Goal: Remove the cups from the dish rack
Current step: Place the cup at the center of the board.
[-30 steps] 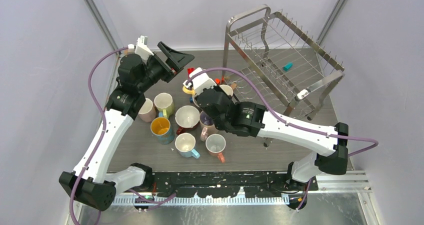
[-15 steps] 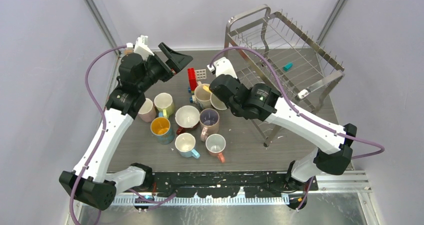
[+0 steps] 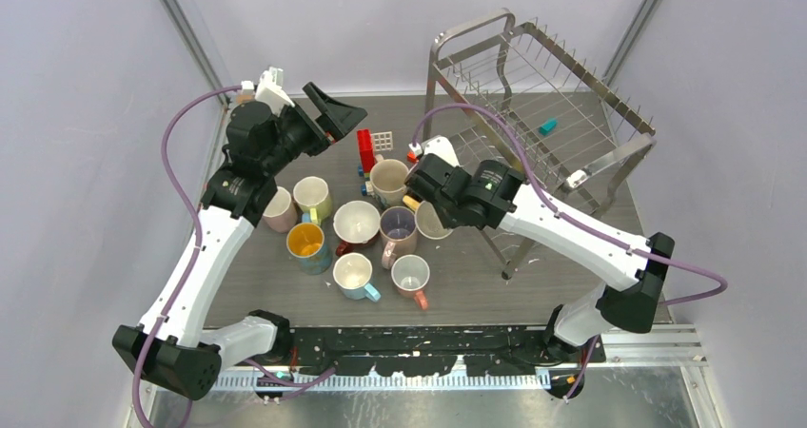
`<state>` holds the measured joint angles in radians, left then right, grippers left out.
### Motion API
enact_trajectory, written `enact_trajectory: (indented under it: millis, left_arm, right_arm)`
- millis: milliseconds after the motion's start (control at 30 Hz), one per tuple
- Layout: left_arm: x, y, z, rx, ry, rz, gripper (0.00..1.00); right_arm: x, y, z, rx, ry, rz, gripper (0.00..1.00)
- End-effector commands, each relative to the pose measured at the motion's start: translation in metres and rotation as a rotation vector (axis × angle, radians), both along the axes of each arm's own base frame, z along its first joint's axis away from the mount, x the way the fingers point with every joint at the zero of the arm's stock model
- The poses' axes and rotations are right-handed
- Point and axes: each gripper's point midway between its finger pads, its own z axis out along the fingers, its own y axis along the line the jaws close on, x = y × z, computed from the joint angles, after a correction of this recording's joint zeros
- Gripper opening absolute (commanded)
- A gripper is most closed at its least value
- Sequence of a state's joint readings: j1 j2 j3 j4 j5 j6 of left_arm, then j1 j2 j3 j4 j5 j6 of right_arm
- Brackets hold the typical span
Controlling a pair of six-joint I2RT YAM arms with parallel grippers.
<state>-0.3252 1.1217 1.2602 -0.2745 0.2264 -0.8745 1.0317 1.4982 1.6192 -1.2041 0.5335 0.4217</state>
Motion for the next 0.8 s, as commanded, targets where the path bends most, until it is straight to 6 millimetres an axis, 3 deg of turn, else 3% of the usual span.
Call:
enact_trajectory:
  millis: [0, 400, 767]
  left_arm:
    - [-0.006, 0.003, 0.019, 0.002, -0.071, 0.000, 1.00]
    - [-0.004, 0.000, 0.011, -0.004, -0.060, -0.011, 1.00]
    - [-0.003, -0.002, 0.003, -0.007, -0.047, -0.020, 1.00]
  right_arm:
    - [-0.006, -0.005, 0.008, 0.090, -0.002, -0.044, 0.01]
    - [-0.008, -0.015, -0.035, 0.078, 0.088, -0.114, 0.01]
    - [-0.005, -0.011, -0.063, 0.102, 0.144, -0.157, 0.01]
